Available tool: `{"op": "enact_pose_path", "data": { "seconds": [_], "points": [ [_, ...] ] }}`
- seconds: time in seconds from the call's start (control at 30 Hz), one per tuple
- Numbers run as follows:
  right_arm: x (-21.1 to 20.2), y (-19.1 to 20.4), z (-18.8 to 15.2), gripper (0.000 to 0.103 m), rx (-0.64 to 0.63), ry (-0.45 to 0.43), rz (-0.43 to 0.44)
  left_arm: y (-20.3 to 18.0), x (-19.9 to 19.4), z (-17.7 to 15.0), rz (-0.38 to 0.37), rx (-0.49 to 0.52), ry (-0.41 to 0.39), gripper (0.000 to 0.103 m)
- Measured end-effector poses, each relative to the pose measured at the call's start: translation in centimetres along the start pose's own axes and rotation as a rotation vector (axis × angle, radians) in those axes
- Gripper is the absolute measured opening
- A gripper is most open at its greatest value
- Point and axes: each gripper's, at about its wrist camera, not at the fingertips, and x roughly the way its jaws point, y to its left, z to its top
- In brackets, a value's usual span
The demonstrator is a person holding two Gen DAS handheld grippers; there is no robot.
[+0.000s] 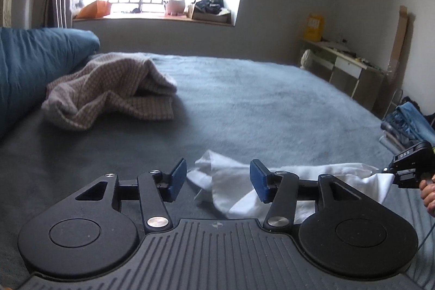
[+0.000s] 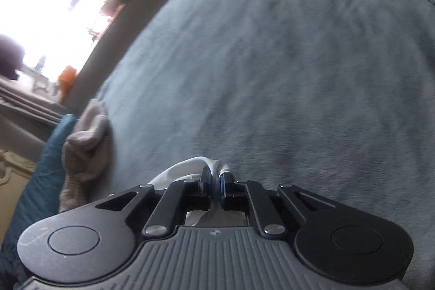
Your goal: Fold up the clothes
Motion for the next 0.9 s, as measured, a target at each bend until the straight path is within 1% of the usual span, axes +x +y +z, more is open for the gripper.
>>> {"op": "enact_pose_path", "data": {
  "seconds": [0.03, 0.07, 0.1, 0.13, 0.2, 0.23, 0.3, 0.4, 0.43, 0.47, 0.5, 0.57, 0.63, 0.67, 0.77, 0.8, 0.83, 0.87, 0.9],
  "points": [
    [0.0, -0.3, -0.3, 0.007, -0.007, 0.0, -0.013, 0.4, 0.3, -0.5, -0.001, 0.0, 0.025, 0.056],
    [0.1, -0.6, -0.6, 0.011, -0.013, 0.001, -0.026, 0.7, 0.6, -1.1, -0.002, 0.0, 0.049, 0.057],
    [0.1, -0.9, -0.9, 0.018, -0.02, 0.001, -0.039, 0.8, 1.0, -1.6, -0.008, -0.001, 0.077, 0.057],
    [0.1, -1.2, -1.2, 0.021, -0.027, 0.002, -0.052, 0.0, 1.5, -2.0, -0.012, -0.002, 0.098, 0.058],
    [0.0, -1.1, -1.8, 0.039, -0.065, -0.011, -0.08, -0.4, 2.3, -2.9, -0.036, -0.011, 0.136, 0.06],
    [-0.1, -0.8, -2.1, 0.042, -0.088, -0.018, -0.093, -0.5, 2.7, -3.4, -0.054, -0.015, 0.153, 0.06],
    [-0.1, -0.1, -2.5, 0.046, -0.142, -0.021, -0.101, -1.0, 3.9, -4.1, -0.087, -0.006, 0.183, 0.065],
    [0.4, 1.1, -2.9, 0.05, -0.214, -0.002, -0.121, -2.0, 5.3, -4.6, -0.114, 0.021, 0.202, 0.065],
    [0.7, 1.3, -3.0, 0.05, -0.228, 0.006, -0.124, -2.3, 5.5, -4.7, -0.118, 0.028, 0.202, 0.065],
    [1.0, 1.8, -3.0, 0.046, -0.248, 0.012, -0.114, -2.5, 5.7, -4.6, -0.121, 0.026, 0.199, 0.065],
    [1.2, 2.3, -3.1, 0.033, -0.272, 0.018, -0.096, -2.6, 5.8, -4.6, -0.123, 0.021, 0.194, 0.065],
    [1.2, 4.6, -3.2, 0.011, -0.33, 0.005, -0.044, -2.5, 5.3, -4.2, -0.143, -0.004, 0.169, 0.065],
    [0.4, 8.3, -3.4, 0.008, -0.414, -0.041, 0.078, -1.9, 4.4, -3.6, -0.163, -0.024, 0.134, 0.065],
    [-0.3, 10.6, -3.7, 0.008, -0.459, -0.056, 0.169, -1.5, 3.9, -3.4, -0.17, -0.033, 0.117, 0.066],
    [-2.5, 17.7, -5.2, 0.008, -0.595, -0.082, 0.479, 0.2, 1.9, -3.0, -0.181, -0.069, 0.073, 0.068],
    [-3.1, 20.1, -6.0, 0.008, -0.641, -0.078, 0.579, 0.9, 1.2, -3.0, -0.177, -0.084, 0.063, 0.069],
    [-3.5, 22.0, -7.1, 0.008, -0.684, -0.056, 0.667, 1.7, 0.4, -3.2, -0.165, -0.096, 0.06, 0.069],
    [-4.0, 23.8, -8.2, 0.008, -0.724, -0.028, 0.75, 2.5, -0.3, -3.5, -0.152, -0.107, 0.059, 0.07],
    [-4.4, 25.2, -9.6, 0.008, -0.761, 0.006, 0.815, 3.3, -1.0, -3.9, -0.126, -0.11, 0.069, 0.07]
  ]
}}
